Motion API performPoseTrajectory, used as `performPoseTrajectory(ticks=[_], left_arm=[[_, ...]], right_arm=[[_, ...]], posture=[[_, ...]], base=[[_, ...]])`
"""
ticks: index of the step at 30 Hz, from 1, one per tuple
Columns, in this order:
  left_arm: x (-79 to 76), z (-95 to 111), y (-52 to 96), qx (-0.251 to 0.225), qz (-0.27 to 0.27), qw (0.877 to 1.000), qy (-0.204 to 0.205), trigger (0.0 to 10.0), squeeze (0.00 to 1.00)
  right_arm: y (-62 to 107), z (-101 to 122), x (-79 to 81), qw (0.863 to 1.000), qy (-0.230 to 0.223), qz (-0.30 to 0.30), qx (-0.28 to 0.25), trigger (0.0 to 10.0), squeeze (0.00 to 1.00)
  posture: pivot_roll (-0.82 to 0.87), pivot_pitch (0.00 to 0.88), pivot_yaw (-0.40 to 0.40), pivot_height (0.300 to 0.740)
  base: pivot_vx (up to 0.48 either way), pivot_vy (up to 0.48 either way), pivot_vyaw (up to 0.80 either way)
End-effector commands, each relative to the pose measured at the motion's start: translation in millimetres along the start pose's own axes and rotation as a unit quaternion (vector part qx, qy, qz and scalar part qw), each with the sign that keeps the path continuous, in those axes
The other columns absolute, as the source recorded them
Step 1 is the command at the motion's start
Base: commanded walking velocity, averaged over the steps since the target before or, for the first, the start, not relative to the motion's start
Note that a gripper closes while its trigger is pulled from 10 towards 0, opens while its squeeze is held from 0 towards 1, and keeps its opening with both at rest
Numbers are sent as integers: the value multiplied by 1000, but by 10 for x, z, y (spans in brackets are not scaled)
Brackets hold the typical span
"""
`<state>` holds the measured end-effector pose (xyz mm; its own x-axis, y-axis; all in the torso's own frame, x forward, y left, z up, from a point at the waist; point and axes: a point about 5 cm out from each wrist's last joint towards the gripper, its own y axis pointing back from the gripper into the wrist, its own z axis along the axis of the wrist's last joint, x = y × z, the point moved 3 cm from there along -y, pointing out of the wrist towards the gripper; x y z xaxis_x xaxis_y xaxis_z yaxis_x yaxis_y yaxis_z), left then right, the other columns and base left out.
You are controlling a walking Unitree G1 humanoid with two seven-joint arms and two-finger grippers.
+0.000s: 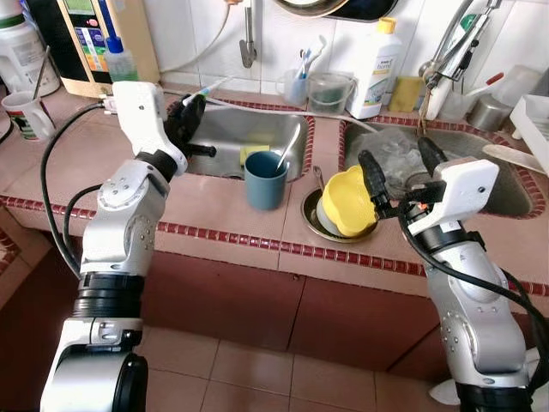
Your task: Kitchen organization
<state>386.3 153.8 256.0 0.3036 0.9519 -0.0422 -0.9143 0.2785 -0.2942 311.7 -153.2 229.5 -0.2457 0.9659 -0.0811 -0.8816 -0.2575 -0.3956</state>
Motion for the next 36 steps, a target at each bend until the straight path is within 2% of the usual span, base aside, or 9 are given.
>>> performPoseTrajectory(ticks=[1, 6, 7, 9, 11, 16, 22, 36], left_arm=[[0, 65, 65, -13, -1, 1000, -23, 10000, 0], [5, 29, 194, -17, 1, 998, -56, 10000, 0], [-6, 5, 263, -19, -3, 998, -67, 10000, 0], [-17, -93, 325, -3, -6, 998, -59, 10000, 0], [-34, -214, 383, 15, -6, 998, -68, 10000, 0], [-49, -194, 341, 12, -5, 998, -53, 10000, 0], [-85, -176, 276, 8, -11, 998, -66, 10000, 0], [-146, -208, 247, 9, -18, 998, -56, 10000, 0]], right_arm=[[24, 83, -31, 1000, -3, -2, -11, 10000, 0], [68, 99, -30, 1000, -9, -6, -12, 10000, 0], [91, 87, -25, 1000, -15, -9, -12, 10000, 0], [118, 45, -23, 1000, -18, -12, -8, 10000, 0], [123, -5, 8, 1000, -20, -11, -3, 10000, 0], [85, 10, 29, 1000, -22, -3, -6, 10000, 0], [51, -2, 26, 1000, -18, 7, -5, 10000, 0], [40, -9, 41, 1000, -18, 18, -5, 10000, 0]], posture=[[-53, 0, 2, 740], [-59, 0, 10, 740], [-65, 0, 15, 740], [-64, 0, 16, 740], [-61, 0, 14, 740], [-55, 0, 10, 740], [-43, 0, -7, 740], [-46, 0, -11, 740]], base=[[0, 0, 0], [0, 0, 0], [0, 0, 0], [0, 0, 0], [0, 0, 0], [0, 0, 0], [0, 0, 0], [301, 0, 0]])
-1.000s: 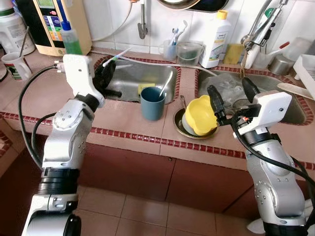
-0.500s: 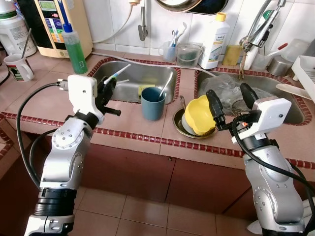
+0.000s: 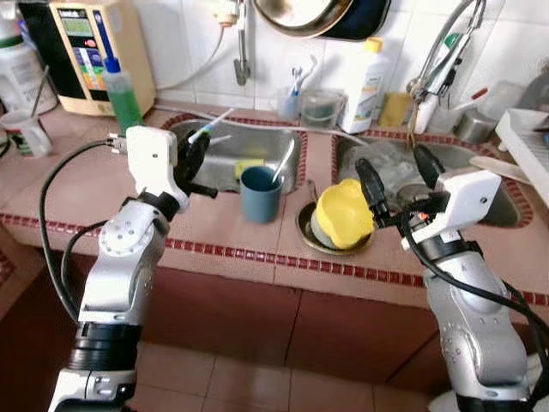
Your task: Kitchen organization
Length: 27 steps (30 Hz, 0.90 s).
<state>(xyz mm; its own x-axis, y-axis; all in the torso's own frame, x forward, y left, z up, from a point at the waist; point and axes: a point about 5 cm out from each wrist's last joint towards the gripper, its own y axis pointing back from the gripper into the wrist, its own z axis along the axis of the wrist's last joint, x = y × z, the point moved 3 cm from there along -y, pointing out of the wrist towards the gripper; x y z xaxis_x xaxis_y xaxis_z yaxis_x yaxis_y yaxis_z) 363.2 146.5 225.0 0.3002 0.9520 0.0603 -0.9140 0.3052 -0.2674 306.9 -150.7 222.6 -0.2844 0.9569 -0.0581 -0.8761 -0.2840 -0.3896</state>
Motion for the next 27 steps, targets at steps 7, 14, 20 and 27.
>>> performPoseTrajectory(ticks=[7, 14, 20, 27], left_arm=[[-12, 42, -49, -6, -4, 1000, -5, 10000, 0], [-18, 28, -51, -3, -4, 1000, -3, 10000, 0], [-10, 19, -58, -1, 0, 1000, -2, 10000, 0], [-10, 16, -69, -1, 5, 1000, -12, 10000, 0]], right_arm=[[-18, 33, 0, 1000, 1, 7, -6, 10000, 0], [-11, 37, -4, 1000, 2, 9, -6, 10000, 0], [-9, 38, -8, 1000, 2, 10, -5, 10000, 0], [-7, 37, -1, 1000, 0, 15, -1, 10000, 0]], posture=[[-47, 0, -12, 740], [-50, 0, -14, 740], [-50, 0, -15, 740], [-54, 0, -16, 740]], base=[[320, 0, 0], [306, 0, 0], [231, 0, 0], [0, 0, 0]])
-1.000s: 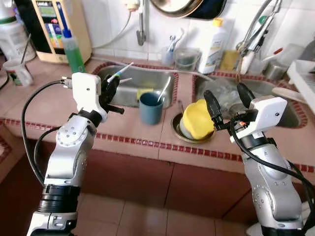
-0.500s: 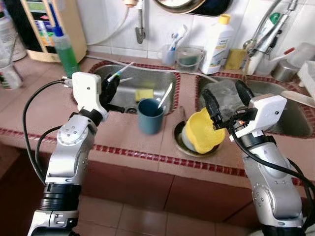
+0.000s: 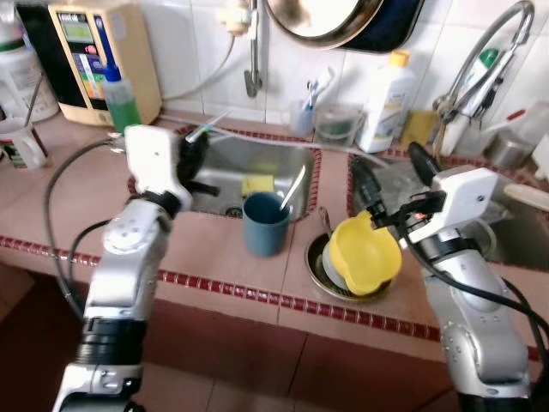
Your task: Kitchen organization
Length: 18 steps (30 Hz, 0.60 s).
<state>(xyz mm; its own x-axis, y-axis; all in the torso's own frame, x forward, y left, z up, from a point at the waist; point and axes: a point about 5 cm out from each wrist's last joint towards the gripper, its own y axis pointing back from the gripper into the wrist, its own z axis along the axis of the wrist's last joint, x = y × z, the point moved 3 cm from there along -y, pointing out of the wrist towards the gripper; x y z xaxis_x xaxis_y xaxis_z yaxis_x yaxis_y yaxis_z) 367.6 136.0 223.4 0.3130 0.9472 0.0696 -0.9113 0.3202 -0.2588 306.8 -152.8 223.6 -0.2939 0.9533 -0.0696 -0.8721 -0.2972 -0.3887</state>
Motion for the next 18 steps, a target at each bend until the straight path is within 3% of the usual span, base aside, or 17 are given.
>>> performPoseTrajectory(ticks=[1, 10, 18], left_arm=[[78, 45, 1, -5, 13, 1000, -10, 10000, 0], [95, -78, -81, 32, 5, 997, -65, 10000, 0], [78, -206, -232, 70, -11, 996, -45, 10000, 0]], right_arm=[[-10, 26, 19, 1000, -4, 8, -2, 10000, 0], [96, -74, 37, 999, -12, 25, 36, 10000, 0], [197, -82, 105, 997, -36, 40, 55, 10000, 0]], posture=[[-54, 0, -16, 740], [-73, 0, -1, 740], [-109, 0, 16, 740]], base=[[0, 0, 0], [0, 0, 0], [0, 0, 0]])
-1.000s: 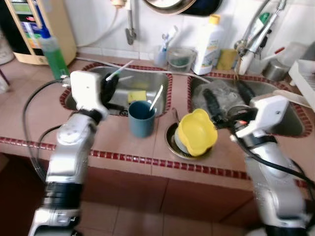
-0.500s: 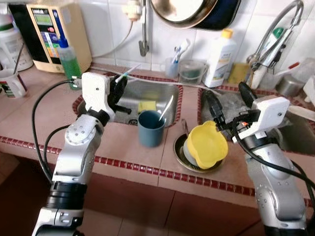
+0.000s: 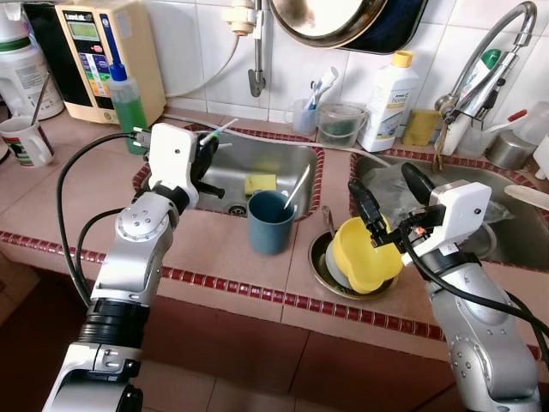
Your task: Kitchen organization
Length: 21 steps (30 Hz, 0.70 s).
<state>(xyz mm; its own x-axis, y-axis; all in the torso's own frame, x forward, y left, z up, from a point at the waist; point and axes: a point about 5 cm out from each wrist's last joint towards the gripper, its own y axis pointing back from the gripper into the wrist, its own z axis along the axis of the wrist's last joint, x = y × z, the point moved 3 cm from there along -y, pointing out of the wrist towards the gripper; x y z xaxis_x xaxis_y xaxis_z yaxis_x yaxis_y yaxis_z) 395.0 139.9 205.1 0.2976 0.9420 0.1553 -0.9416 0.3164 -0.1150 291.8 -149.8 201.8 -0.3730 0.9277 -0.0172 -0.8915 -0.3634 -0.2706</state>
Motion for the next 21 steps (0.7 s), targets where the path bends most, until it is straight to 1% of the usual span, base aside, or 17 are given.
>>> performPoseTrajectory(ticks=[1, 3, 4, 5, 6, 10, 13, 14, 15, 19, 21], left_arm=[[-57, 29, -86, 4, -18, 1000, 2, 10000, 0], [-83, 27, -144, 6, -26, 1000, 10, 10000, 0], [-93, 20, -176, 10, -31, 999, 20, 10000, 0], [-93, 20, -176, 10, -31, 999, 20, 10000, 0], [-111, 22, -226, 15, -40, 999, 29, 10000, 0], [-124, 98, -294, 4, -60, 998, 28, 10000, 0], [-106, 125, -308, -1, -60, 998, 27, 10000, 0], [-94, 163, -314, -11, -60, 998, 27, 10000, 0], [-88, 252, -316, -33, -59, 997, 27, 10000, 0], [-76, 398, -297, -74, -39, 996, 23, 10000, 0], [-88, 465, -270, -98, -36, 994, 35, 10000, 0]], right_arm=[[20, 72, 33, 1000, -2, 12, -5, 10000, 0], [42, 87, 40, 1000, -8, 14, -3, 10000, 0], [51, 96, 43, 1000, -10, 15, -3, 10000, 0], [51, 96, 43, 1000, -10, 15, -3, 10000, 0], [72, 110, 46, 1000, -12, 16, -1, 10000, 0], [117, 138, 25, 1000, -6, 10, 0, 10000, 0], [118, 151, 23, 1000, -3, 8, -3, 10000, 0], [110, 172, 23, 1000, 4, 6, -10, 10000, 0], [99, 234, 14, 999, 18, -2, -34, 10000, 0], [70, 301, -39, 998, 12, -31, -60, 10000, 0], [60, 316, -51, 997, 8, -38, -65, 10000, 0]], posture=[[-116, 0, 20, 740], [-126, 0, 23, 740], [-136, 0, 28, 740], [-136, 0, 28, 740], [-146, 0, 33, 740], [-156, 0, 41, 740], [-153, 0, 53, 740], [-151, 0, 59, 740], [-151, 0, 59, 740], [-123, 0, 60, 740], [-105, 0, 48, 740]], base=[[0, 0, 0], [0, 0, 0], [0, 0, 0], [0, 0, 0], [0, 0, 0], [0, 0, 0], [0, 0, 0], [0, 0, 0], [0, 0, 0], [0, 0, 0], [0, 0, 0]])
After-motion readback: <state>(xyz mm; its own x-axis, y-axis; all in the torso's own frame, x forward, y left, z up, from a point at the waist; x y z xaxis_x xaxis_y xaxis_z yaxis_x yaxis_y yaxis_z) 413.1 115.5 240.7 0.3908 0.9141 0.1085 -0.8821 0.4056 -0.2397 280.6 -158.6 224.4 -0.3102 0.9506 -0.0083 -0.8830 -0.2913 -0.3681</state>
